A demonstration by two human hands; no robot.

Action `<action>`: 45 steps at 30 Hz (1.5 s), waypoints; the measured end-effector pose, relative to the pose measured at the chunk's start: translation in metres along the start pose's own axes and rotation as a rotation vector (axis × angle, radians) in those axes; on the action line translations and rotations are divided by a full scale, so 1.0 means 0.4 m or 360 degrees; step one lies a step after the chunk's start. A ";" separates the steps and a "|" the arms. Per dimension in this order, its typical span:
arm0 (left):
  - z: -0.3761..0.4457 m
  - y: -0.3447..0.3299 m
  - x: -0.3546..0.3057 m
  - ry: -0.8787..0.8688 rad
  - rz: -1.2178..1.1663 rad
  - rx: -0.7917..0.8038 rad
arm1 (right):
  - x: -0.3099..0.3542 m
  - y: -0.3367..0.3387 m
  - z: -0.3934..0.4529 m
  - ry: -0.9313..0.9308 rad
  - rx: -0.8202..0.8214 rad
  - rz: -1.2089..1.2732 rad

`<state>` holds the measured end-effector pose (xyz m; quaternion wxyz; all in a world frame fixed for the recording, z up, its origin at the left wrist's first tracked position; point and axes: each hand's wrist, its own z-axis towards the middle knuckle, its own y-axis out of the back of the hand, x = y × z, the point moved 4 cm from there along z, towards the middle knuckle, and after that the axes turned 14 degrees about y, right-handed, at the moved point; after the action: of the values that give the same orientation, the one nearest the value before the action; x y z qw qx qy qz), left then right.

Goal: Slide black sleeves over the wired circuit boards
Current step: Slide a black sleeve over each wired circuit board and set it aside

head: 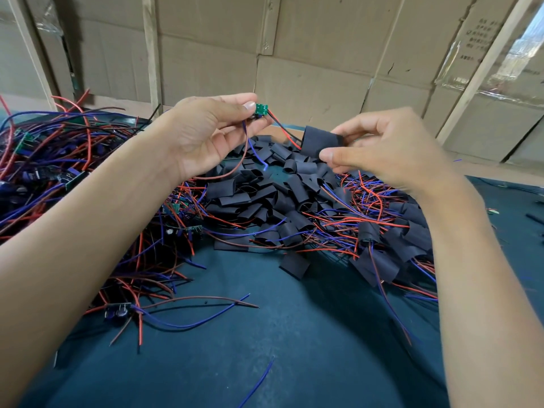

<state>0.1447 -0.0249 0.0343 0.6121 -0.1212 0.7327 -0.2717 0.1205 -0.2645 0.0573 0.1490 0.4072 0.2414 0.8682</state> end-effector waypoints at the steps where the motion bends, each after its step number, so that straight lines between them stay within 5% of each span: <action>1: 0.000 -0.001 0.001 -0.0002 -0.0002 -0.0002 | -0.003 -0.001 0.001 0.0003 -0.0010 -0.0035; 5: 0.003 -0.007 0.010 0.0010 -0.0031 0.0015 | -0.009 -0.014 0.005 0.0010 0.0044 -0.0047; 15: 0.007 -0.018 0.020 0.0054 -0.0233 0.0071 | 0.000 -0.058 0.021 0.0118 0.0385 -0.0888; 20: 0.003 -0.024 0.024 0.0084 -0.0255 0.0063 | -0.005 -0.074 0.021 0.0223 0.0211 -0.1112; 29: -0.005 -0.030 0.031 -0.0025 0.0488 0.0153 | 0.029 -0.076 0.015 0.0128 0.0296 -0.0158; 37: -0.007 -0.056 0.051 -0.0022 0.0470 0.0315 | 0.026 -0.100 0.020 0.0177 0.0385 -0.0667; 45: -0.011 -0.059 0.050 -0.0026 0.0579 0.0298 | 0.022 -0.085 0.015 0.0188 0.0381 -0.0666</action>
<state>0.1325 -0.0535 0.0312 0.6655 0.0686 0.7091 -0.2225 0.1218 -0.2302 0.0481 0.2617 0.3116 0.4300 0.8059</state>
